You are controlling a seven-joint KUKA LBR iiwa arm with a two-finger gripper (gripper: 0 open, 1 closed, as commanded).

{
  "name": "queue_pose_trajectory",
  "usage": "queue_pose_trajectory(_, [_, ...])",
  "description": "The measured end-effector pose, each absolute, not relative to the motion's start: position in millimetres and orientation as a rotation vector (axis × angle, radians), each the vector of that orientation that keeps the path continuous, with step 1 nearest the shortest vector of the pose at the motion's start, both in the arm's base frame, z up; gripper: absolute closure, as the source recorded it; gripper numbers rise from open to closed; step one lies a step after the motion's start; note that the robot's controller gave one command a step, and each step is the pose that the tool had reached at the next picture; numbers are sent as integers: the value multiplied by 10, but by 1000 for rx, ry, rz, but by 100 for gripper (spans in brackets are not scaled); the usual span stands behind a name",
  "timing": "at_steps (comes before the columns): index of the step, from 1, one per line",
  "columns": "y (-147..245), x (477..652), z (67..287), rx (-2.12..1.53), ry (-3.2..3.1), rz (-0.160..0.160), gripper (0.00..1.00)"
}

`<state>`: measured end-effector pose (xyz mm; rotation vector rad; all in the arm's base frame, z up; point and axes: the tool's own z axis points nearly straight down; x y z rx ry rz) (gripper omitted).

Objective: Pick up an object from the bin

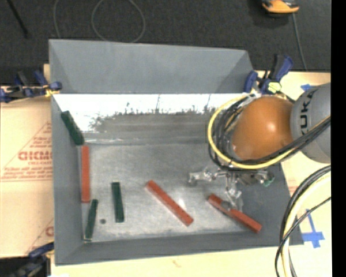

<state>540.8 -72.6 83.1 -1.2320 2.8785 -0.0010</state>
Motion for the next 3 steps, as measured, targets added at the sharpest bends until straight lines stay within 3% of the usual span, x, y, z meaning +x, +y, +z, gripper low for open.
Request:
queue_pose_trajectory(1, [796, 4923, 701, -1384, 2819, 7, 0])
queue_pose_trajectory(2, [742, 4946, 708, -1373, 2821, 1, 100])
queue_pose_trajectory(3, [372, 4917, 2016, -1294, 2853, -6, 100])
